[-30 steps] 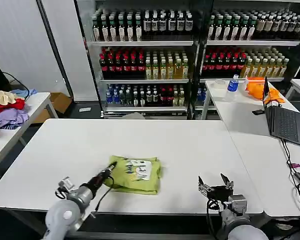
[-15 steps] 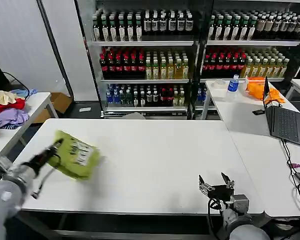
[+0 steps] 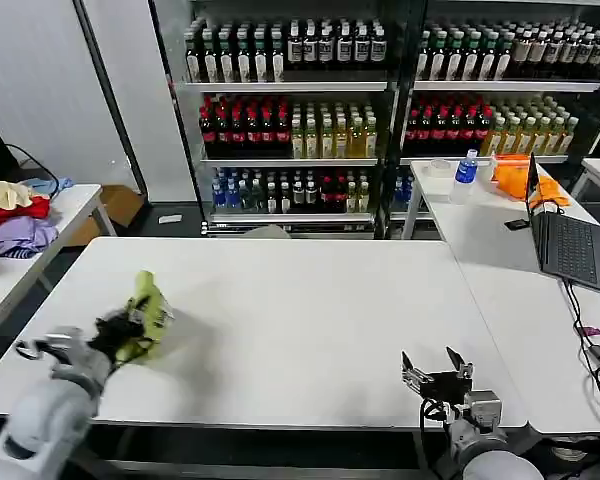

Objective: Fold and organize the clothes.

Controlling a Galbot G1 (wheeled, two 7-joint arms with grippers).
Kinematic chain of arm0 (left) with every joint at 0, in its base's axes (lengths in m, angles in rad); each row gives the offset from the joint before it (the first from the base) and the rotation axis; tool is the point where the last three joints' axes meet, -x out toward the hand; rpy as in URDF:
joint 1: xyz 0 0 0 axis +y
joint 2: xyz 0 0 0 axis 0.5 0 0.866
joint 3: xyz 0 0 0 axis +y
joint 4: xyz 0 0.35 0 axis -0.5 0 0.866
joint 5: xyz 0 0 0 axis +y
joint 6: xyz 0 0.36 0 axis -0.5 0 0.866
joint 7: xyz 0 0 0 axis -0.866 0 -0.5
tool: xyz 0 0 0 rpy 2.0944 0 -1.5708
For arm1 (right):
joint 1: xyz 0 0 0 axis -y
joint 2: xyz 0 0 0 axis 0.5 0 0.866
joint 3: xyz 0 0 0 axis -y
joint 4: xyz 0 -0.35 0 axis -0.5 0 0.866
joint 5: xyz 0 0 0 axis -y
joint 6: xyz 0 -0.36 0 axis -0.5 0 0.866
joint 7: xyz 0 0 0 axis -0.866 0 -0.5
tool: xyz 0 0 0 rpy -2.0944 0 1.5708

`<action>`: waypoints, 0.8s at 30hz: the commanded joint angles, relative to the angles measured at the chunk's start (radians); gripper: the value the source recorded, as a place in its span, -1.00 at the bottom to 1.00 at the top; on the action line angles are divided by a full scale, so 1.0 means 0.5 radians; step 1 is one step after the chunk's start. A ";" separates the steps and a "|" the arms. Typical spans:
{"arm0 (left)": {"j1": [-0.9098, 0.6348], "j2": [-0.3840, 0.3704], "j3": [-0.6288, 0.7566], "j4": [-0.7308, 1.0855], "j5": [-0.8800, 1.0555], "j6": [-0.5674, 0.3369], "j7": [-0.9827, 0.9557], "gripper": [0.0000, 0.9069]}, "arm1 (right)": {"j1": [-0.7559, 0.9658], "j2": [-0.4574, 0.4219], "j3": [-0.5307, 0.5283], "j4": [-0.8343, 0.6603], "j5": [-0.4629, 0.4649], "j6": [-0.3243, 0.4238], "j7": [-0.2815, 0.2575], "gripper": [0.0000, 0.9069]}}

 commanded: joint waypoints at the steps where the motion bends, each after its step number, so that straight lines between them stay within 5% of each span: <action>1: -0.101 -0.209 0.695 -0.143 0.958 -0.073 -0.033 -0.96 | -0.023 -0.004 0.039 -0.005 0.002 0.003 -0.002 1.00; 24: -0.851 -0.777 1.350 0.651 0.769 0.111 -0.145 -0.84 | 0.088 0.031 0.015 -0.097 0.000 -0.012 0.005 1.00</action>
